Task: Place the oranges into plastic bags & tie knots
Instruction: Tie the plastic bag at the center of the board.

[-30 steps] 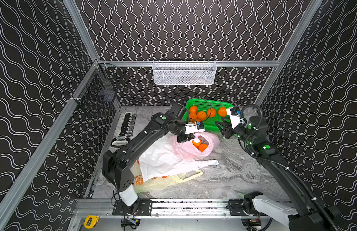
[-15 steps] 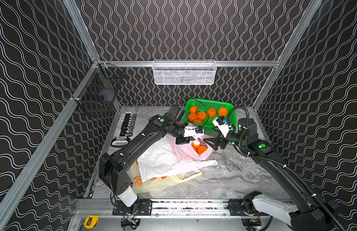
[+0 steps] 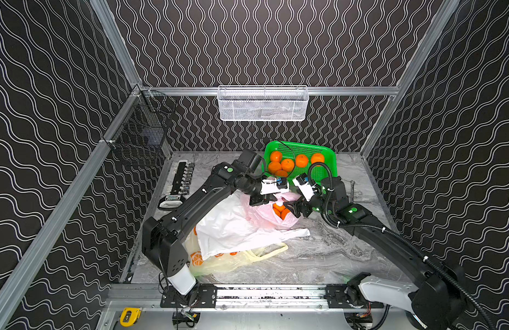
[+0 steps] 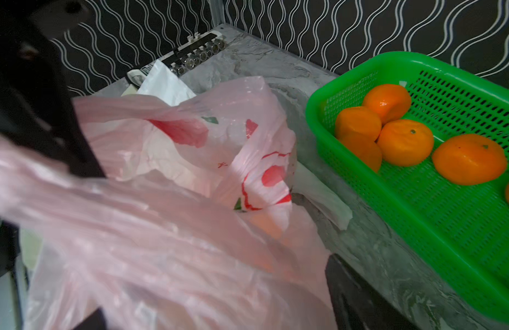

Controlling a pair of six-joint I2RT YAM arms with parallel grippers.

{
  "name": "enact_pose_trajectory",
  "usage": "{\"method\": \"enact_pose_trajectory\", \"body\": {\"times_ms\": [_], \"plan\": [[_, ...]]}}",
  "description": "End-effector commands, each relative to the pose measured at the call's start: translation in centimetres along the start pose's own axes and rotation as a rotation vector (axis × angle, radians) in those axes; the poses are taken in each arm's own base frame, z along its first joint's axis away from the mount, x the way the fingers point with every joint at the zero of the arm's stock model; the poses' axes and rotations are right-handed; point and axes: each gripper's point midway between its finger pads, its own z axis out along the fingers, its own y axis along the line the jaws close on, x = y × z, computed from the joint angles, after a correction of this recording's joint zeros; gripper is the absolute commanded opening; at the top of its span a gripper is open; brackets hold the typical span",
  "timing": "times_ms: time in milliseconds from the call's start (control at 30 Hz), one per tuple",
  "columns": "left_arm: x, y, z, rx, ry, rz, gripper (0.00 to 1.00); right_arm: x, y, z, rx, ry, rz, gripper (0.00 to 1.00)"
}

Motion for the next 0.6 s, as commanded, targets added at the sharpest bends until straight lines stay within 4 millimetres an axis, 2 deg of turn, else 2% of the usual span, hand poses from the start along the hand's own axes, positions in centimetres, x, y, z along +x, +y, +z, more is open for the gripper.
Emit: {"method": "enact_pose_trajectory", "body": {"times_ms": [0, 133, 333, 467, 567], "plan": [[-0.5, -0.5, -0.2, 0.027, -0.025, -0.020, 0.00, -1.5, -0.6, 0.8, 0.048, -0.069, 0.005, 0.88], [-0.5, -0.7, -0.1, 0.037, -0.026, -0.025, 0.00, -2.0, -0.9, 1.6, 0.073, -0.107, 0.024, 0.82], [-0.1, -0.9, 0.0, 0.044, -0.018, -0.034, 0.00, -2.8, -0.5, 1.6, 0.049, -0.177, 0.035, 0.57], [0.3, -1.1, 0.3, 0.045, -0.011, -0.043, 0.17, -2.8, 1.4, 1.3, -0.055, -0.198, 0.022, 0.44], [0.7, -1.0, 0.5, 0.044, 0.004, -0.052, 0.27, -2.7, 2.1, 1.1, -0.096, -0.212, 0.024, 0.38]]}}
